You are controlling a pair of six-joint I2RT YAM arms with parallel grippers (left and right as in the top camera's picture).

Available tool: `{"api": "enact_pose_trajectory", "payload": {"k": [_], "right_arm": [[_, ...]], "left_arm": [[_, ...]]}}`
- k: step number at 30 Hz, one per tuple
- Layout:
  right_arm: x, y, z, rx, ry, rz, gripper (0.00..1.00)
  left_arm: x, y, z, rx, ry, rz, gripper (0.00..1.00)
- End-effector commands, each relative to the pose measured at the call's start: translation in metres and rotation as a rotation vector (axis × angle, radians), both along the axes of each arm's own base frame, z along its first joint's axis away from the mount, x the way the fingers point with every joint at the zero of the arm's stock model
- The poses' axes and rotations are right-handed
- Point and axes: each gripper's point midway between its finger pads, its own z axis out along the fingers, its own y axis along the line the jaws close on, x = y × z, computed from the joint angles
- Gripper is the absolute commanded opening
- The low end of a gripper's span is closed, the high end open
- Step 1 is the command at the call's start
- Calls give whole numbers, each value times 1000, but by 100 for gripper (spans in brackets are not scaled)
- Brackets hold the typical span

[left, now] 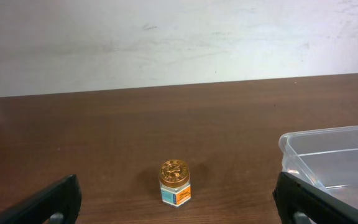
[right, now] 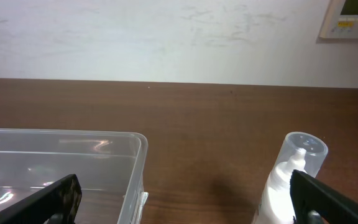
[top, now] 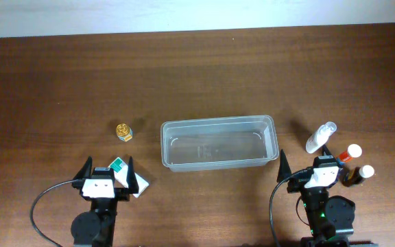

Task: Pack container

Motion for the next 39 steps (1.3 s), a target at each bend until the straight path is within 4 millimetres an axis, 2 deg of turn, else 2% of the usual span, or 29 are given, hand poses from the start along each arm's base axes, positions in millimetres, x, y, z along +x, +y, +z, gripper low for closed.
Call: {"api": "enact_pose_trajectory", "payload": {"k": [1, 34, 39], "right_arm": [[0, 1, -2, -6, 2, 7, 98], [0, 1, -2, 11, 3, 5, 98], [-1, 1, 1, 71, 14, -2, 98]], "left_arm": [[0, -2, 0, 14, -5, -13, 99], [-1, -2, 0, 13, -5, -16, 99], [-1, -2, 0, -123, 13, -5, 99]]}}
